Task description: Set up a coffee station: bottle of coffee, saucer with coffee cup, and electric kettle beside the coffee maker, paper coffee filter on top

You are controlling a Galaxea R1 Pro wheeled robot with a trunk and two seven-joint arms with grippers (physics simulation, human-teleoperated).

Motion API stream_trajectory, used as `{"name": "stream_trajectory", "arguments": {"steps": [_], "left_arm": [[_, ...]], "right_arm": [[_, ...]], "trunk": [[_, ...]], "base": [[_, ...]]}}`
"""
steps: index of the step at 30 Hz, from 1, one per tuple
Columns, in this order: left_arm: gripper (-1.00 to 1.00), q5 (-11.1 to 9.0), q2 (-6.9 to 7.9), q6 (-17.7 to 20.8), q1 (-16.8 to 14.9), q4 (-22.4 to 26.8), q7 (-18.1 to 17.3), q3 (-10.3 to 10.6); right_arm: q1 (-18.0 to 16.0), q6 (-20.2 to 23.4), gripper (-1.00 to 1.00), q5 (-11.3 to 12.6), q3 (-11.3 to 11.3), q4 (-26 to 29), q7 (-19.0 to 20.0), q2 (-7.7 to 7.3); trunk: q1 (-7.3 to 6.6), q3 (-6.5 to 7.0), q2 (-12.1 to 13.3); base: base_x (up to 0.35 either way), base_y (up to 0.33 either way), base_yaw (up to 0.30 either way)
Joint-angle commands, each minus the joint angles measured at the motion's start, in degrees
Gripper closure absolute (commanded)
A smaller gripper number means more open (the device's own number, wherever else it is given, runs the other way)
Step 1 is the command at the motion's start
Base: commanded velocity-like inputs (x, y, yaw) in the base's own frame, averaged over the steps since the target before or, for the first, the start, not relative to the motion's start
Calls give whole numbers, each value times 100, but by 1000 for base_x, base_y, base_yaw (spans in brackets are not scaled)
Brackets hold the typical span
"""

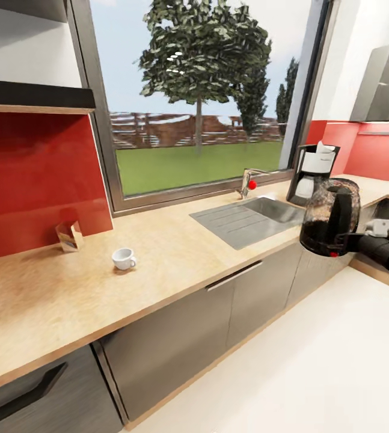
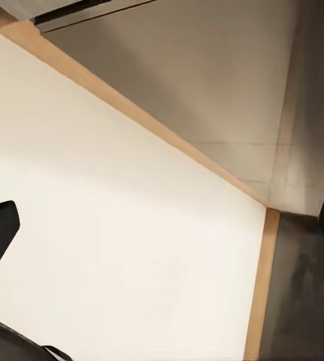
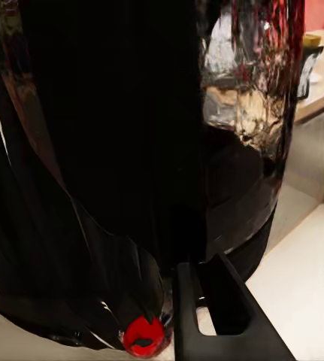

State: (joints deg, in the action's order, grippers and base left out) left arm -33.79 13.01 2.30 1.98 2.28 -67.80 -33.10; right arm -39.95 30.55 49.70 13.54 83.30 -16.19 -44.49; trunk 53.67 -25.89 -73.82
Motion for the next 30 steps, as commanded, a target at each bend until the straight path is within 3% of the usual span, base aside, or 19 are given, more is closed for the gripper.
{"name": "stream_trajectory", "arguments": {"steps": [1,30], "left_arm": [[-100,-57,0,25,4,9,-14,48],[-100,-57,0,25,4,9,-14,43]], "right_arm": [[-13,4,100,40,17,2,-60,-5],[-13,4,100,40,17,-75,-59,-3]], "trunk": [[0,-2,-4],[0,91,-4]], "base": [[0,-1,-283],[0,0,-280]]}}
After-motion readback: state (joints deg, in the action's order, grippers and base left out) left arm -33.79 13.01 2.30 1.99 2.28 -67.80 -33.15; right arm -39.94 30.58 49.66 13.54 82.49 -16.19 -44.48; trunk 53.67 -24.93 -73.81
